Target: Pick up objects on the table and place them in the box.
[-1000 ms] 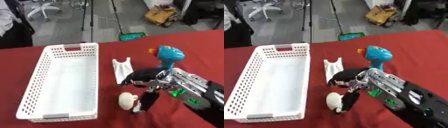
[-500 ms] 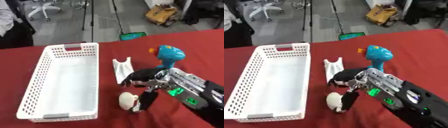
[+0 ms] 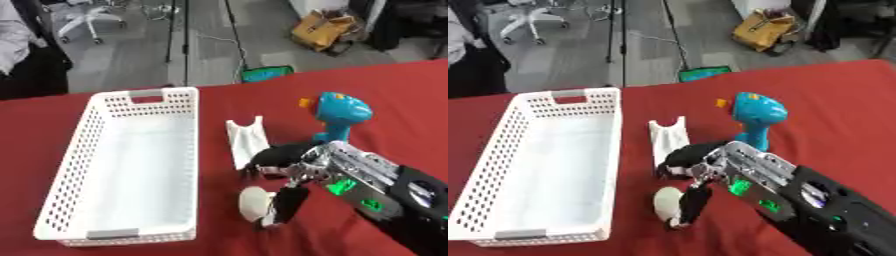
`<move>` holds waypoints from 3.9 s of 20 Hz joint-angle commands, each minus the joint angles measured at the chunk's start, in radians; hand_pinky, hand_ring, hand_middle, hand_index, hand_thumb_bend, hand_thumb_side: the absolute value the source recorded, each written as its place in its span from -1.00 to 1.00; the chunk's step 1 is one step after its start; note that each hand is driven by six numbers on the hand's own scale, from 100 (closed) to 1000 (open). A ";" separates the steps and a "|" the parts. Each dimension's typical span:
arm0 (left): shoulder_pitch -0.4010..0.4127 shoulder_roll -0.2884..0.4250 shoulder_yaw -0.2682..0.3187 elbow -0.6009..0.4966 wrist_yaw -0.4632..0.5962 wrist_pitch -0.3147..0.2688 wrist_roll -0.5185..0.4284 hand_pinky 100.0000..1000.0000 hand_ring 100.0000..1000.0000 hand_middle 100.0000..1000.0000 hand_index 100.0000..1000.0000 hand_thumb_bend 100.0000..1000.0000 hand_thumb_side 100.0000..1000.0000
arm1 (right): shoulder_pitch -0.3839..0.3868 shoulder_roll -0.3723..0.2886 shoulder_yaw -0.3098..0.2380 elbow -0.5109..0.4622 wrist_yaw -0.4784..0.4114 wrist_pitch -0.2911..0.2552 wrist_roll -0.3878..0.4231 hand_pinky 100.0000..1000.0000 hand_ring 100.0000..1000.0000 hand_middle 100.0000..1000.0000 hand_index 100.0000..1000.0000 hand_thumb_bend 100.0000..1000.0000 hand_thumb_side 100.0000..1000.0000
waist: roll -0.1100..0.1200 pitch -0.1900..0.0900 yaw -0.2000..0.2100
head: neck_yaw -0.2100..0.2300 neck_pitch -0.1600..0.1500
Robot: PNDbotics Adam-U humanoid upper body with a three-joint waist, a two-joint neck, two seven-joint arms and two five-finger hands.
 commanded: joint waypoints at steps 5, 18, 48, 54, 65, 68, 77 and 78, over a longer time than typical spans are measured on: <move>-0.010 0.008 -0.002 -0.020 0.002 0.001 -0.003 0.20 0.25 0.27 0.36 -1.00 0.74 | -0.024 0.001 0.004 0.012 0.013 0.003 0.011 0.21 0.35 0.50 0.83 0.07 -0.21 | -0.002 -0.014 0.004 | 0.000 -0.006; -0.015 0.007 -0.002 -0.020 0.001 -0.002 0.004 0.20 0.25 0.27 0.36 -1.00 0.73 | -0.012 -0.014 0.003 0.009 0.015 0.000 0.011 0.12 0.18 0.36 0.70 -0.03 -0.24 | -0.004 -0.014 0.009 | 0.002 -0.011; -0.015 0.005 0.000 -0.020 -0.001 -0.006 0.005 0.19 0.24 0.26 0.36 -1.00 0.71 | 0.001 -0.024 -0.002 0.003 0.009 0.034 0.011 -0.28 -0.18 0.12 0.51 -0.11 -0.58 | 0.004 -0.013 0.011 | 0.003 -0.015; -0.015 0.005 0.000 -0.020 -0.001 -0.005 0.003 0.18 0.24 0.26 0.36 -1.00 0.68 | -0.001 -0.024 0.000 0.008 0.020 0.030 0.011 -0.33 -0.20 0.09 0.48 -0.05 -0.63 | 0.005 -0.012 0.012 | 0.002 -0.016; -0.015 0.003 0.001 -0.020 -0.002 -0.004 0.002 0.18 0.24 0.26 0.36 -1.00 0.67 | -0.005 -0.022 -0.007 0.001 0.028 0.032 0.010 -0.40 -0.28 -0.11 0.28 -0.07 -0.54 | 0.005 -0.013 0.012 | 0.001 -0.019; -0.016 0.003 0.001 -0.020 -0.002 -0.004 0.003 0.18 0.24 0.26 0.36 -1.00 0.67 | -0.006 -0.023 -0.009 -0.003 0.025 0.035 0.004 -0.41 -0.29 -0.15 0.24 -0.08 -0.54 | 0.005 -0.013 0.012 | 0.002 -0.019; -0.018 0.002 0.000 -0.020 -0.002 -0.005 0.004 0.17 0.24 0.26 0.36 -1.00 0.67 | -0.010 -0.025 -0.009 -0.008 0.019 0.039 -0.023 -0.47 -0.33 -0.21 0.09 -0.21 -0.49 | 0.005 -0.014 0.013 | 0.002 -0.023; -0.018 0.002 0.000 -0.020 -0.002 -0.005 0.004 0.17 0.24 0.26 0.36 -1.00 0.66 | -0.010 -0.025 -0.009 -0.007 0.018 0.040 -0.027 -0.48 -0.34 -0.22 0.07 -0.29 -0.47 | 0.006 -0.014 0.013 | 0.002 -0.024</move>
